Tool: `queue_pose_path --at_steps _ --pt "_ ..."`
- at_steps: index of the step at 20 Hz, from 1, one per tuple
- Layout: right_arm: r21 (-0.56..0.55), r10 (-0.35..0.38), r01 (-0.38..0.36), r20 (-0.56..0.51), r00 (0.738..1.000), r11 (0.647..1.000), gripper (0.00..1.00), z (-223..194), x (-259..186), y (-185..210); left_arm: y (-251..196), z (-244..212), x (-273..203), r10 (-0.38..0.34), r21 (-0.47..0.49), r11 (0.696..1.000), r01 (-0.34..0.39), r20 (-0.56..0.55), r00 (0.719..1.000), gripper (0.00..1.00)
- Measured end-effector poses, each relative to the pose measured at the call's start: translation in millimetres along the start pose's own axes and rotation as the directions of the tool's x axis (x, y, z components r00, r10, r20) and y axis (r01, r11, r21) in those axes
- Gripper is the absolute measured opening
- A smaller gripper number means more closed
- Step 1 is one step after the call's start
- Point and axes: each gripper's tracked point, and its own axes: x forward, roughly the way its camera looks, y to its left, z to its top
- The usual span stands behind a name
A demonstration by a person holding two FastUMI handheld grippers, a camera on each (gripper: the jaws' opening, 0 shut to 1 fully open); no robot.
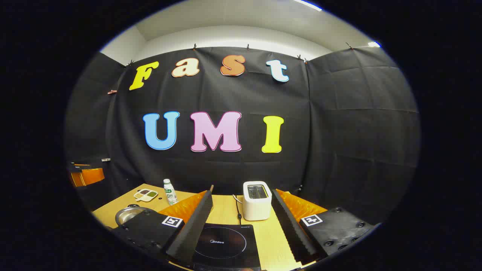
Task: First push the handle of the pot to place it horizontally, then grasp the pot with both hands and set it on the induction cooktop.
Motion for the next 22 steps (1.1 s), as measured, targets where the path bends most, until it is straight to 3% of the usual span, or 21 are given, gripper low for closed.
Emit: queue_pose_path --at_steps 5,22 --pt "-0.007 0.020 -0.019 0.008 1.000 1.000 0.98 2 4 -2 -2 -8 3 0.006 -0.026 1.000 -0.006 -0.014 1.000 0.95" --pt "-0.003 -0.036 0.036 0.015 0.999 0.999 0.98 10 -4 19 41 -21 2 -0.002 -0.015 1.000 0.001 -0.040 0.999 0.95"
